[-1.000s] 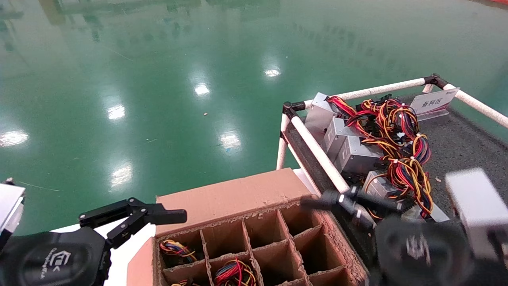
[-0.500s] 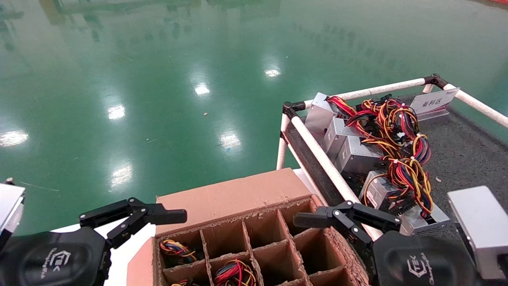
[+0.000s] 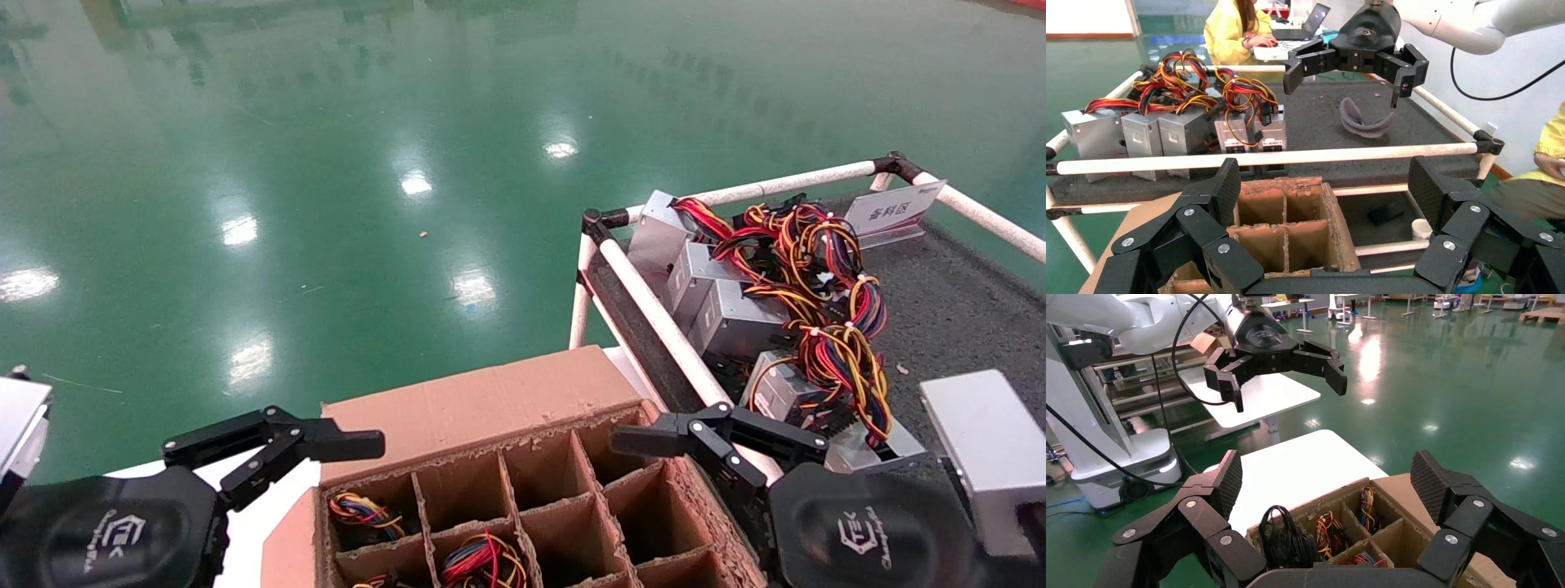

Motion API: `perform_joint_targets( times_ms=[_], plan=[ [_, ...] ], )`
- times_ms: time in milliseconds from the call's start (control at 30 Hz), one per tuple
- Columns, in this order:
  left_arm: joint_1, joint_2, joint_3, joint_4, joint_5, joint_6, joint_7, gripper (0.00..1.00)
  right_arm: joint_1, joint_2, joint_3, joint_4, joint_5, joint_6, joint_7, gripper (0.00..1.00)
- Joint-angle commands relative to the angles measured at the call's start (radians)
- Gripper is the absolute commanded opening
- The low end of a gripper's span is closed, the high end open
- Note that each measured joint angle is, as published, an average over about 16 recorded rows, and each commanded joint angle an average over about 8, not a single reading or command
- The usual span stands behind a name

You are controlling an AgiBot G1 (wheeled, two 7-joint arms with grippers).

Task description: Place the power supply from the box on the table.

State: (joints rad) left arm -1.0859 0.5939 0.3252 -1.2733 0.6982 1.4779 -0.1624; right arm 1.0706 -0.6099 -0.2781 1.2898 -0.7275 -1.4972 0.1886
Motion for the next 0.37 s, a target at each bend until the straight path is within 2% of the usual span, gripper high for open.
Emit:
perform_joint_targets(
  times_ms=[33,367],
  plan=[
    [0.000,0.000,0.000,0.000,0.000,0.000,0.000,1.00,0.001,0.000,0.000,-0.001,-0.001,0.000,0.000,1.00],
    [0.000,0.000,0.000,0.000,0.000,0.000,0.000,1.00,0.003,-0.001,-0.001,-0.004,-0.002,0.001,-0.001,1.00]
  ],
)
